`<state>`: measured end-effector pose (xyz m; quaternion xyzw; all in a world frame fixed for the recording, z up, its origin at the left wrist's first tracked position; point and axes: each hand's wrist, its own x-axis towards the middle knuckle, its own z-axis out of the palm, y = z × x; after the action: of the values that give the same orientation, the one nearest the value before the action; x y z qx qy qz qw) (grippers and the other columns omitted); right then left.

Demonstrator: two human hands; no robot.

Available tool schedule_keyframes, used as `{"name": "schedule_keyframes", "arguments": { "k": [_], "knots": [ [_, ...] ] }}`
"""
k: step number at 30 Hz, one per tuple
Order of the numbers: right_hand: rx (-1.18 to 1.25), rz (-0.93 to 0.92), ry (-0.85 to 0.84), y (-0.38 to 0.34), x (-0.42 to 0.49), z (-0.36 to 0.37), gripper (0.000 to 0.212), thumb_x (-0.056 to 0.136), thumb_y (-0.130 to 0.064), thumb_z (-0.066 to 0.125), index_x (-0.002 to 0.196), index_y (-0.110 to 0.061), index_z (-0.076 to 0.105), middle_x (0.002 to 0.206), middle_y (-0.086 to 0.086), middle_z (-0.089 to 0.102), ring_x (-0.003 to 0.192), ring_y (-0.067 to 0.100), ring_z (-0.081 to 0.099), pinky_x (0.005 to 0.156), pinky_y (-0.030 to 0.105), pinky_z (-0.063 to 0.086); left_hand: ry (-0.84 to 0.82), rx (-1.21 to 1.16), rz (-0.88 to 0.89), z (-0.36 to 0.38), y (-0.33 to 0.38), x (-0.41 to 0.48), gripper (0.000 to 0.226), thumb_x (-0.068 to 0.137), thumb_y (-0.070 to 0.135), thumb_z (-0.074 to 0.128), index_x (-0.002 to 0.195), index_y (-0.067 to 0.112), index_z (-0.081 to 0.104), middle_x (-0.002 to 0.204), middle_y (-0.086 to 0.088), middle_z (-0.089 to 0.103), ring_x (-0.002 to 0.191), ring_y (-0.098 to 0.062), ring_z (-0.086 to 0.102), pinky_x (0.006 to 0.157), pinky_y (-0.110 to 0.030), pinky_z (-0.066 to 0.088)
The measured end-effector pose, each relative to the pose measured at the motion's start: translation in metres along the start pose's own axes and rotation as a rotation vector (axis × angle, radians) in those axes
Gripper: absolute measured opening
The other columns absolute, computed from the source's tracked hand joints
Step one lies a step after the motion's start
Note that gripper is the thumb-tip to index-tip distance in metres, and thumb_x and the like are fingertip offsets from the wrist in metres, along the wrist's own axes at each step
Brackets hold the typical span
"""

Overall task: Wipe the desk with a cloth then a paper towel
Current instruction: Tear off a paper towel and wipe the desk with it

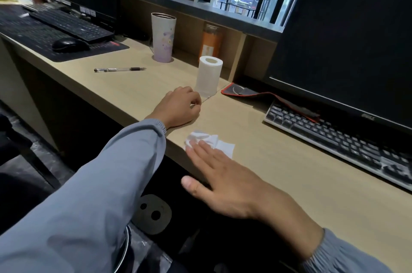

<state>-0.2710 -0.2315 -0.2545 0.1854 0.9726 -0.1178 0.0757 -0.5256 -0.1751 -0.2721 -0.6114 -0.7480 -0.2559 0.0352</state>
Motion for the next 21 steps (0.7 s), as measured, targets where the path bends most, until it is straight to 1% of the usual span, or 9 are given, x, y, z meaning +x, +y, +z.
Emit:
{"name": "schedule_keyframes", "arguments": {
  "k": [4,9,12,15,18,21],
  "knots": [
    [-0.032,-0.007,0.044,0.000,-0.002,0.005,0.071,0.104,-0.066,0.015,0.163,-0.033,-0.009,0.166,-0.020,-0.021,0.147,-0.007,-0.026,0.126,0.030,-0.006,-0.006,0.007,-0.005,-0.003,0.001,-0.002,0.021,0.100,0.033,0.054,0.111,0.025,0.070,0.116,0.003,0.062,0.110,-0.020,0.054,0.098,-0.040,0.045],
    [-0.009,0.028,0.040,0.008,-0.022,0.003,0.072,0.102,-0.069,0.014,0.162,-0.037,-0.009,0.165,-0.024,-0.020,0.147,-0.010,-0.024,0.126,0.029,-0.002,-0.017,0.031,0.003,-0.005,0.002,-0.002,0.022,0.101,0.034,0.054,0.114,0.025,0.070,0.118,0.002,0.063,0.110,-0.019,0.055,0.099,-0.040,0.047],
    [-0.005,0.085,0.013,0.019,-0.047,0.002,0.070,0.102,-0.069,0.012,0.161,-0.040,-0.010,0.163,-0.028,-0.022,0.143,-0.015,-0.026,0.126,0.026,-0.003,-0.005,0.053,0.018,-0.003,0.004,-0.002,0.023,0.101,0.036,0.054,0.113,0.025,0.070,0.117,0.002,0.063,0.108,-0.019,0.055,0.098,-0.041,0.048],
    [0.022,0.099,-0.022,0.024,-0.050,-0.003,0.069,0.101,-0.070,0.009,0.161,-0.041,-0.010,0.163,-0.029,-0.022,0.141,-0.018,-0.026,0.124,0.023,-0.006,-0.002,0.063,0.022,-0.002,0.004,-0.003,0.023,0.100,0.040,0.054,0.112,0.026,0.068,0.116,0.002,0.062,0.107,-0.019,0.055,0.098,-0.042,0.048],
    [0.050,0.128,-0.034,0.033,-0.035,-0.008,0.073,0.099,-0.071,0.006,0.161,-0.037,-0.011,0.165,-0.024,-0.022,0.144,-0.015,-0.025,0.125,0.026,-0.005,-0.011,0.064,0.021,-0.001,0.004,-0.003,0.025,0.100,0.043,0.054,0.112,0.027,0.068,0.115,0.003,0.062,0.107,-0.019,0.054,0.098,-0.043,0.048],
    [0.067,0.201,-0.042,0.055,-0.018,-0.017,0.074,0.100,-0.069,0.005,0.161,-0.032,-0.013,0.166,-0.018,-0.024,0.148,-0.006,-0.023,0.125,0.028,-0.007,0.003,0.064,0.029,-0.001,0.004,-0.003,0.025,0.100,0.043,0.054,0.113,0.026,0.068,0.115,0.003,0.062,0.107,-0.019,0.054,0.098,-0.042,0.046]
  ]
}}
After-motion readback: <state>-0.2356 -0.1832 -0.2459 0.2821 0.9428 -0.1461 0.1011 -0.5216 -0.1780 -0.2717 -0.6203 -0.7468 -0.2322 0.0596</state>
